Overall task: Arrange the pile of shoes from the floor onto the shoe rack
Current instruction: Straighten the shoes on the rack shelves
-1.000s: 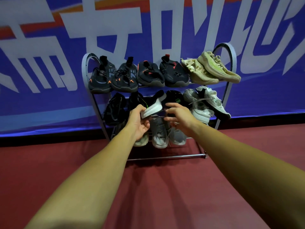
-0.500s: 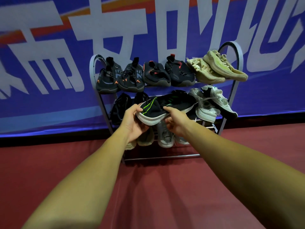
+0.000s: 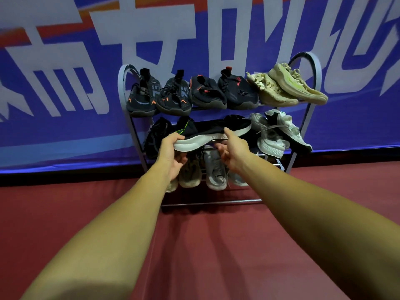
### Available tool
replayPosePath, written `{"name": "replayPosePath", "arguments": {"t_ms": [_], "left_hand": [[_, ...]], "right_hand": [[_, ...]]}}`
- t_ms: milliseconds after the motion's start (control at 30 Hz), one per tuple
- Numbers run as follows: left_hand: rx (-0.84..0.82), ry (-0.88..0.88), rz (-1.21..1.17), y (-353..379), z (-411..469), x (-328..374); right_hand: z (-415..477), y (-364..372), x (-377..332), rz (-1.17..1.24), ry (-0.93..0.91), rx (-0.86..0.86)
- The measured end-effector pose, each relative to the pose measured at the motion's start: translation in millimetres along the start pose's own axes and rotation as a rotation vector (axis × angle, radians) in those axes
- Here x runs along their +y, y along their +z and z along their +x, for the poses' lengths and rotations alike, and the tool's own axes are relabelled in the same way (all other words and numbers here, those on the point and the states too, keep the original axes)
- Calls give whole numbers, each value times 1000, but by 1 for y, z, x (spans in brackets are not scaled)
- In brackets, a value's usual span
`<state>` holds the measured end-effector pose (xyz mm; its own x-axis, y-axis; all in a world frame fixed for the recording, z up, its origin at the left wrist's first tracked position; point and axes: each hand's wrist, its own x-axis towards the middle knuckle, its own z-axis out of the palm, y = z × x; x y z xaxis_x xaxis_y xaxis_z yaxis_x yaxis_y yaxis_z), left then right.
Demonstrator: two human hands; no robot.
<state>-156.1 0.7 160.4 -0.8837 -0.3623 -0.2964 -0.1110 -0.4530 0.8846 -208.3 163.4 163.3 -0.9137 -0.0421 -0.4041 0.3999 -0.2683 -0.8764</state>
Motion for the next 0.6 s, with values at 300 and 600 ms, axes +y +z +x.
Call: {"name": "replayPosePath", "arguments": {"t_ms": [300, 600], "left_hand": [[156, -2, -56, -12, 5, 4], [72, -45, -90, 19, -4, -8]], "right_hand": [[-2, -1, -3, 17, 9, 91], [-12, 22, 2, 17, 29, 27]]}}
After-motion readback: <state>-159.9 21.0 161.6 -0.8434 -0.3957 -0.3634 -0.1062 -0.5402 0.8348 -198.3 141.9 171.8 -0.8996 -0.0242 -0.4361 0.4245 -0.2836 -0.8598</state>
